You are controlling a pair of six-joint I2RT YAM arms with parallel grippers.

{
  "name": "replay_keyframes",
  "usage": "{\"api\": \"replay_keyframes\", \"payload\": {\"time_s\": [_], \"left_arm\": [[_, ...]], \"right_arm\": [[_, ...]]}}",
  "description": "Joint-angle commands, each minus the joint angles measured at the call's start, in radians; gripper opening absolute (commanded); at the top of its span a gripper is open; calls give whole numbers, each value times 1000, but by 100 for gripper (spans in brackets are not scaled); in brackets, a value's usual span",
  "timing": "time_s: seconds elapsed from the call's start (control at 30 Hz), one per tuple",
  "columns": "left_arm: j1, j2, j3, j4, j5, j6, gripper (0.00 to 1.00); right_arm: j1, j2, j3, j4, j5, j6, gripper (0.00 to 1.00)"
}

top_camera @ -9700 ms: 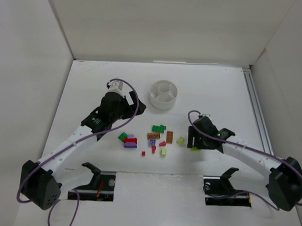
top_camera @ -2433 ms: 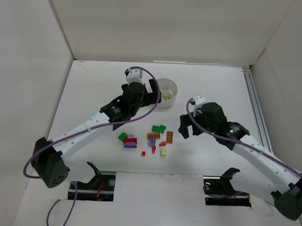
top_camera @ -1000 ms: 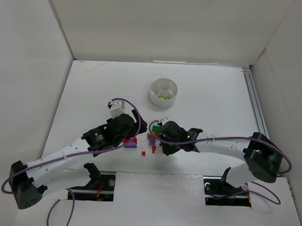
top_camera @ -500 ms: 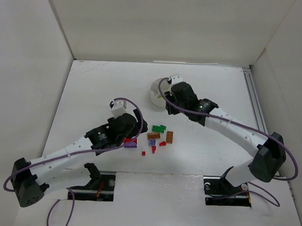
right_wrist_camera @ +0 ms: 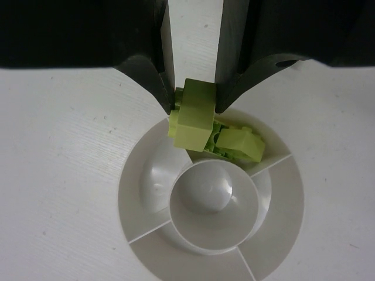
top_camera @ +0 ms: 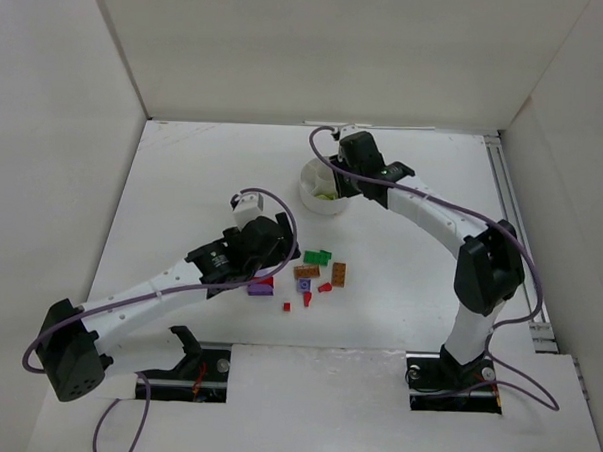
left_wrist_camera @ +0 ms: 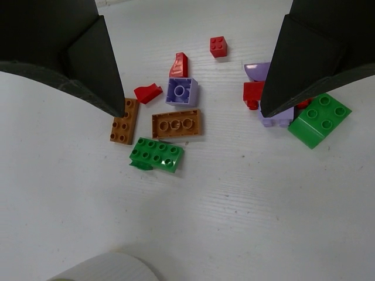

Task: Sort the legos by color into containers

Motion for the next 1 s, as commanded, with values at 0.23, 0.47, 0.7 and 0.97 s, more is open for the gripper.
{"api": "replay_keyframes", "payload": {"time_s": [0.23, 0.47, 0.7, 0.97], "left_arm": [[6, 3, 55, 18, 0, 34, 100], [6, 3, 55, 18, 0, 34, 100], [6, -8, 46, 18, 9, 34, 100], [6, -6, 28, 69, 139, 124, 100]], "right_arm": [[-5, 81, 115, 2, -67, -30, 35], [-5, 119, 141, -20, -76, -30, 55], [-5, 92, 132, -29, -67, -19, 65], [15, -125, 26, 20, -24, 3, 76]]}}
